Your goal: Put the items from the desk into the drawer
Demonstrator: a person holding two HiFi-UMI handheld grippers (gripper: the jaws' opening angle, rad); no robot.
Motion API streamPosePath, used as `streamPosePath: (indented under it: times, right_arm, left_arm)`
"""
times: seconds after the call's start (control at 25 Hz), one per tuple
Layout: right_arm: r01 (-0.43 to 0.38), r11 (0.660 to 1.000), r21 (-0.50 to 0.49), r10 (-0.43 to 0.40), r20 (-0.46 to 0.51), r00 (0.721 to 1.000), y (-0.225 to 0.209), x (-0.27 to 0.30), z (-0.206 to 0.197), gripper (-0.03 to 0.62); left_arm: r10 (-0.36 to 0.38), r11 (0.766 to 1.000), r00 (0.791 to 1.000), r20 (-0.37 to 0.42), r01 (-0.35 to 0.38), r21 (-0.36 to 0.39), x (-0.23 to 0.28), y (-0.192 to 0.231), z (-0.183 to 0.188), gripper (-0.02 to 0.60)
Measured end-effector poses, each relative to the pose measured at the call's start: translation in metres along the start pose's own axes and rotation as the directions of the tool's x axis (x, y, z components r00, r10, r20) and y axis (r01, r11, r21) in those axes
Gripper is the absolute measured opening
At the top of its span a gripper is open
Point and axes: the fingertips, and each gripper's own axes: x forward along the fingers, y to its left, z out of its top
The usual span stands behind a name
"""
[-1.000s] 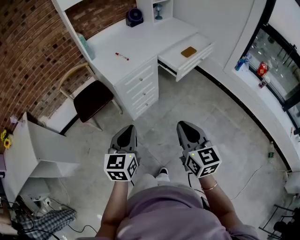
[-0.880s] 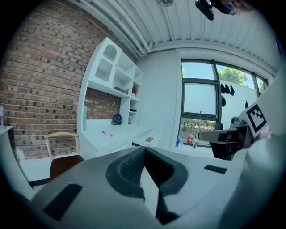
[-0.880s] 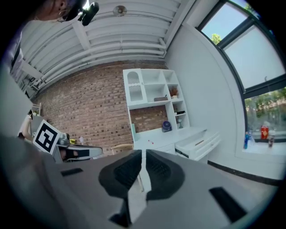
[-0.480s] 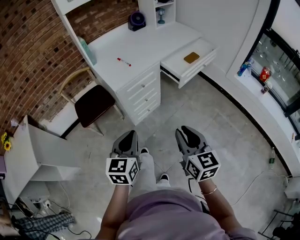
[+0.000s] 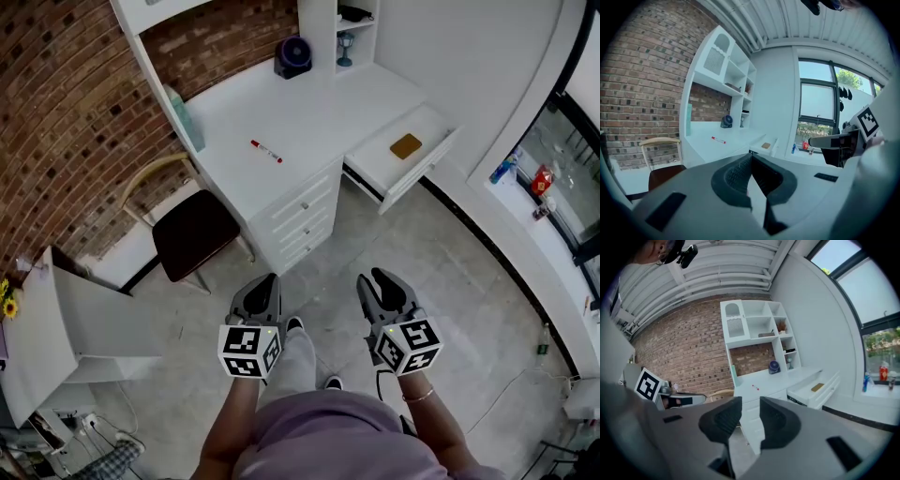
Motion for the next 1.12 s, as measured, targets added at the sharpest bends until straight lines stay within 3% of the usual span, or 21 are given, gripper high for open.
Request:
streamPosePath:
  times: [0.52,1.12]
  right_arm:
    - [0.016,1.000,-0.012,-0.016,-0.010,1.000,0.011,0.151,0.045,0.114]
    - [-0.013,0.997,-0.074,0.007,-0.074,0.997,0.021,0.244,0.055,0.114]
  left_arm:
    - [-0.007,1.000,1.000,-0.008,0.007,-0.012,0.087,0.124,0.044,-0.002]
    - [-0.005,0.999,0.999,-0.033,0.003,-0.046,0.130,0.186,0.046,-0.002]
